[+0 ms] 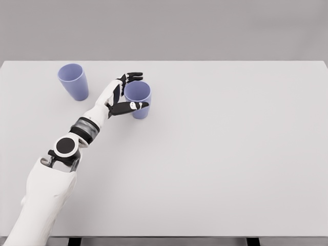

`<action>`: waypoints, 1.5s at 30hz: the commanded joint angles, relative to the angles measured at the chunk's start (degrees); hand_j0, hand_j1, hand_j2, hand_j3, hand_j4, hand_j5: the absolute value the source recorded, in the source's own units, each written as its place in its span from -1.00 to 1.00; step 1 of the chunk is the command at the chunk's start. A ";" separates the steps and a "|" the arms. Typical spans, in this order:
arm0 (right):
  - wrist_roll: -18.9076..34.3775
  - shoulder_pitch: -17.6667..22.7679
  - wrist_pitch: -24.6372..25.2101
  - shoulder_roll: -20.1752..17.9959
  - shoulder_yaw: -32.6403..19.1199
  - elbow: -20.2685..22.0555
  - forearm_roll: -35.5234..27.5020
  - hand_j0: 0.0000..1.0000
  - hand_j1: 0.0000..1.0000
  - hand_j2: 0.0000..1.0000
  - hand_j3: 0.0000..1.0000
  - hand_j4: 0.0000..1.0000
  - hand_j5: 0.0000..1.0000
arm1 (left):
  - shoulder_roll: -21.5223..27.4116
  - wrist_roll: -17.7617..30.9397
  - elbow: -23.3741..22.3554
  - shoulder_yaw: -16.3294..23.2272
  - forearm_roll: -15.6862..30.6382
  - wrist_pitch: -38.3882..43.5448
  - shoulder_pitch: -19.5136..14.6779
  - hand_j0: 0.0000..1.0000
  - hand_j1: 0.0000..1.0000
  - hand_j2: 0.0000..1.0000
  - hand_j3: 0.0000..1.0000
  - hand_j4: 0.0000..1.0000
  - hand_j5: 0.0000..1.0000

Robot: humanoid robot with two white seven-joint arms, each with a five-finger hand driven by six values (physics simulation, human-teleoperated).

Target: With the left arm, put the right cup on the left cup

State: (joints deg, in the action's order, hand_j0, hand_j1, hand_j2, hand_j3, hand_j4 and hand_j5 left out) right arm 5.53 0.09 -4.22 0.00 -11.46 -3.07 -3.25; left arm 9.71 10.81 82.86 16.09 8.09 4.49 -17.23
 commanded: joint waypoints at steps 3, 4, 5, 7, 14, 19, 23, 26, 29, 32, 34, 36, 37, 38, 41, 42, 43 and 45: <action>0.01 0.00 0.00 0.00 0.03 0.00 0.00 1.00 1.00 1.00 1.00 1.00 1.00 | 0.04 0.00 0.11 -0.01 0.17 -0.01 0.00 0.39 0.39 0.39 0.39 0.39 0.39; 0.01 0.00 0.00 0.00 -0.06 0.00 0.00 1.00 1.00 1.00 1.00 1.00 1.00 | 0.13 0.00 0.20 -0.01 0.17 0.08 0.00 0.39 0.39 0.39 0.39 0.39 0.39; 0.01 0.00 0.00 0.00 -0.06 0.00 0.00 1.00 1.00 1.00 1.00 1.00 1.00 | 0.13 0.00 0.28 -0.09 0.17 0.08 0.00 0.39 0.39 0.39 0.39 0.39 0.39; 0.01 0.00 0.00 0.00 0.03 0.00 0.00 1.00 1.00 1.00 1.00 1.00 1.00 | 0.30 0.00 0.55 -0.09 0.26 0.08 -0.09 0.39 0.39 0.39 0.39 0.39 0.39; 0.01 0.00 0.00 0.00 0.03 0.00 0.00 1.00 1.00 1.00 1.00 1.00 1.00 | 0.66 0.00 2.83 -0.27 1.58 0.43 -0.44 0.39 0.39 0.39 0.39 0.39 0.39; 0.01 0.00 0.00 0.00 -0.06 0.00 0.00 1.00 1.00 1.00 1.00 1.00 1.00 | 2.59 0.00 4.94 -0.18 5.27 0.87 -0.44 0.39 0.39 0.39 0.39 0.39 0.39; 0.01 0.00 0.00 0.00 0.03 0.00 0.00 1.00 1.00 1.00 1.00 1.00 1.00 | 4.43 0.00 6.44 -0.27 6.85 1.14 -0.53 0.39 0.39 0.39 0.39 0.39 0.39; 0.01 0.00 0.00 0.00 0.03 0.00 0.00 1.00 1.00 1.00 1.00 1.00 1.00 | 5.49 0.00 7.93 -0.27 8.08 2.10 -1.32 0.39 0.39 0.39 0.39 0.39 0.39; 0.01 0.00 0.00 0.00 0.03 0.00 0.00 1.00 1.00 1.00 1.00 1.00 1.00 | 6.01 0.00 8.37 -0.53 8.26 2.37 -1.67 0.39 0.39 0.39 0.39 0.39 0.39; 0.01 0.00 0.08 0.00 0.03 0.00 0.00 1.00 1.00 1.00 1.00 1.00 1.00 | 7.51 0.00 8.37 -0.45 10.63 2.63 -2.81 0.39 0.39 0.39 0.39 0.39 0.39; 0.01 0.00 0.00 0.00 0.03 0.00 0.00 1.00 1.00 1.00 1.00 1.00 1.00 | 7.60 0.00 8.28 -0.62 10.63 2.63 -3.16 0.38 0.38 0.38 0.38 0.38 0.38; 0.01 0.00 0.00 0.00 0.03 0.00 0.00 1.00 1.00 1.00 1.00 1.00 1.00 | 7.69 0.00 8.11 -0.62 10.63 2.63 -3.69 0.38 0.38 0.38 0.38 0.38 0.38; 0.01 0.00 0.00 0.00 0.03 0.00 0.00 1.00 1.00 1.00 1.00 1.00 1.00 | 7.69 0.00 8.11 -0.62 10.63 2.63 -3.78 0.38 0.38 0.38 0.38 0.38 0.38; 0.01 0.00 0.00 0.00 -0.06 0.00 0.00 1.00 1.00 1.00 1.00 1.00 1.00 | 7.95 0.00 7.93 -0.62 10.72 2.63 -4.39 0.38 0.38 0.38 0.38 0.38 0.38; 0.01 0.00 0.00 0.00 0.03 0.00 0.00 1.00 1.00 1.00 1.00 1.00 1.00 | 10.50 0.00 7.84 -0.71 13.27 2.98 -5.36 0.38 0.38 0.38 0.38 0.38 0.38; 0.01 0.00 0.00 0.00 -0.06 0.00 0.00 1.00 1.00 1.00 1.00 1.00 1.00 | 10.68 0.00 7.84 -0.62 13.36 3.42 -5.71 0.38 0.38 0.38 0.38 0.38 0.38; 0.01 0.00 0.00 0.00 0.03 0.00 0.00 1.00 1.00 1.00 1.00 1.00 1.00 | 10.76 0.00 7.67 -0.71 13.53 3.77 -5.89 0.38 0.38 0.38 0.38 0.38 0.38; 0.01 0.00 0.00 0.00 0.03 0.00 0.00 1.00 1.00 1.00 1.00 1.00 1.00 | 10.85 0.00 7.58 -0.71 13.53 4.12 -6.77 0.39 0.39 0.39 0.39 0.39 0.39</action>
State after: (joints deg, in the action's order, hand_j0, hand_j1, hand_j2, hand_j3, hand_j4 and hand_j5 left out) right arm 5.53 0.09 -4.21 0.00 -11.44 -3.07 -3.25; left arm 20.11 10.81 90.53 15.39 21.14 8.12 -24.08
